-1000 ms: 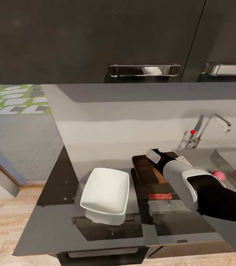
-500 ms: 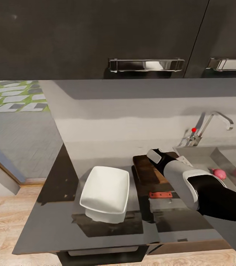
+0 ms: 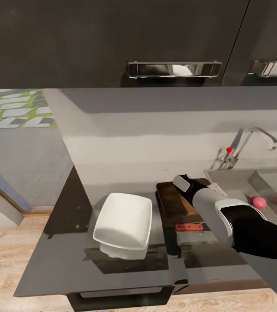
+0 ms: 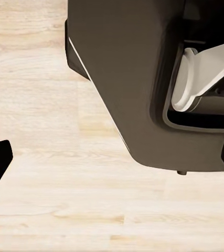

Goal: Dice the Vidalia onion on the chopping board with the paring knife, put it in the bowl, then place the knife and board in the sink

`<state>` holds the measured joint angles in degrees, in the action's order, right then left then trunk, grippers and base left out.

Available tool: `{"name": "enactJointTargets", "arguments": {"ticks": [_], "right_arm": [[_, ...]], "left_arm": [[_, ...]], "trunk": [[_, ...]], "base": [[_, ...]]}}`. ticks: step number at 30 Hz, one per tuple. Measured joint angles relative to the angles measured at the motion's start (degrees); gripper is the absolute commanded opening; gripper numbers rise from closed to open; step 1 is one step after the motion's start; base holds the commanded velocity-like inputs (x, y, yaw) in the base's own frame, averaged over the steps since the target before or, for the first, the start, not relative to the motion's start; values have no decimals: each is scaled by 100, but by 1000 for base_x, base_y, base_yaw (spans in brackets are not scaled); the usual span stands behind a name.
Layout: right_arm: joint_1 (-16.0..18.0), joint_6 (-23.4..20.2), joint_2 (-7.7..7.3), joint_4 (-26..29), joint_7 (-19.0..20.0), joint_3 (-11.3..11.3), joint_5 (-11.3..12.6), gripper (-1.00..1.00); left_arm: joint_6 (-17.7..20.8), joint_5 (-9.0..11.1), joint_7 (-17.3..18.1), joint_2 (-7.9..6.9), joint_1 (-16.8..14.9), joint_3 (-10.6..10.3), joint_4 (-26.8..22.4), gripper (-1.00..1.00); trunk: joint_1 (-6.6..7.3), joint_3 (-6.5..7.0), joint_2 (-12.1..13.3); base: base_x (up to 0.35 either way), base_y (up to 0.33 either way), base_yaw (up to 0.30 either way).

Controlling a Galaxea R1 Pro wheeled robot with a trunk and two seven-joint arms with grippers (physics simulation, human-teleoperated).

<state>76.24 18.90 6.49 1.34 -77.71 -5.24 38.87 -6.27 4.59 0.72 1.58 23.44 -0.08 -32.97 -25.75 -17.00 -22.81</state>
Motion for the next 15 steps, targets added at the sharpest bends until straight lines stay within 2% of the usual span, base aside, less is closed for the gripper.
{"name": "enactJointTargets", "arguments": {"ticks": [15], "right_arm": [[0,8,-2,7,38,6,33,-100]], "left_arm": [[-1,2,0,0,0,0,8,100]], "trunk": [[0,-109,0]], "base": [[33,0,0]]}}
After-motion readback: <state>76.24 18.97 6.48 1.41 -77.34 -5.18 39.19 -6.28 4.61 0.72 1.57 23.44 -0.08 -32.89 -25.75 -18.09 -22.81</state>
